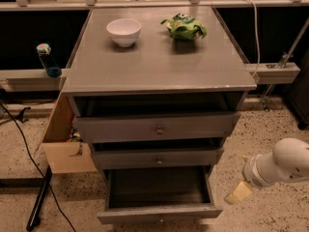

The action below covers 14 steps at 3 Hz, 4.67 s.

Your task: Close bottom drawer

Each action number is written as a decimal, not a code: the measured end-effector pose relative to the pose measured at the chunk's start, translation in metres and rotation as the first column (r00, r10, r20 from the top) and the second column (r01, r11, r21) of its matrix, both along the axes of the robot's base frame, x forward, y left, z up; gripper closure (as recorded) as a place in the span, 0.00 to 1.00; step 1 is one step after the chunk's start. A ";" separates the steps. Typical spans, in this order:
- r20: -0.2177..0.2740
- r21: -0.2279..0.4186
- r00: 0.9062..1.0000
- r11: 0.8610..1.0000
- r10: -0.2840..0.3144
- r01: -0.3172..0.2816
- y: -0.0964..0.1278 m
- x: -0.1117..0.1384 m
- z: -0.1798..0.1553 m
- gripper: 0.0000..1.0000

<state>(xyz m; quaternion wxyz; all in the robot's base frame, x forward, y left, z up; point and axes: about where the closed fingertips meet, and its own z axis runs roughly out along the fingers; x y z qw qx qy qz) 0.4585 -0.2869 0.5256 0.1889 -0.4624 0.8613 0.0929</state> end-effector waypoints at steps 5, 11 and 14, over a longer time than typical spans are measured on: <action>-0.069 0.068 0.940 0.941 0.335 -0.331 0.026 -0.029 -0.120 0.16; -0.025 0.116 0.950 0.945 0.311 -0.306 0.025 -0.015 -0.182 1.00; -0.114 0.170 0.952 0.949 0.285 -0.264 0.023 -0.017 -0.284 1.00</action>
Offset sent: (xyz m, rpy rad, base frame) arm -0.0273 0.0137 -0.1126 0.0323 0.0481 0.3547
